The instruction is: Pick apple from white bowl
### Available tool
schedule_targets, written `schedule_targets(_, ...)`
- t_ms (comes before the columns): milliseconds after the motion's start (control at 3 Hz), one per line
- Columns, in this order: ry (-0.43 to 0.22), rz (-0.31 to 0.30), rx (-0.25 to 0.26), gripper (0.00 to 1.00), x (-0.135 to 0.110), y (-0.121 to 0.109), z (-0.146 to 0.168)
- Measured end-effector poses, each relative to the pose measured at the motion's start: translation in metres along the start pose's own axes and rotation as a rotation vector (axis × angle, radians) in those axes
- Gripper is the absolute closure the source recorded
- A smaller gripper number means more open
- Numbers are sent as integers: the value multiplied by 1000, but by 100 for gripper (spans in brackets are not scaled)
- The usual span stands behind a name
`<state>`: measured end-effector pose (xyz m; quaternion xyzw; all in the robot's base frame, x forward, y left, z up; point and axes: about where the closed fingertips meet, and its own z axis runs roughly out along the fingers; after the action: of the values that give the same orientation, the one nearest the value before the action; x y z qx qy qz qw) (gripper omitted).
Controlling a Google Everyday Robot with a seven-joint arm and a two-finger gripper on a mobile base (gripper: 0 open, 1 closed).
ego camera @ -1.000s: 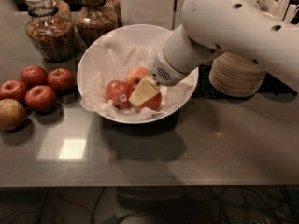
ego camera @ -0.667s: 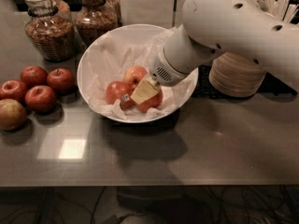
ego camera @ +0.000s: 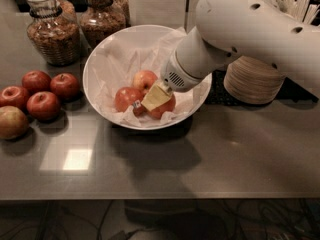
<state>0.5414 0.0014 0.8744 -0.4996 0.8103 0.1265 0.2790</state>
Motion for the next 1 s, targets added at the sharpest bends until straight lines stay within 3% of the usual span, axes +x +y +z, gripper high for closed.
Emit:
schedule_targets(667,0,-1,0,0,0,0,0)
schedule_targets(1000,2,-2,3,0,1,-1,-2)
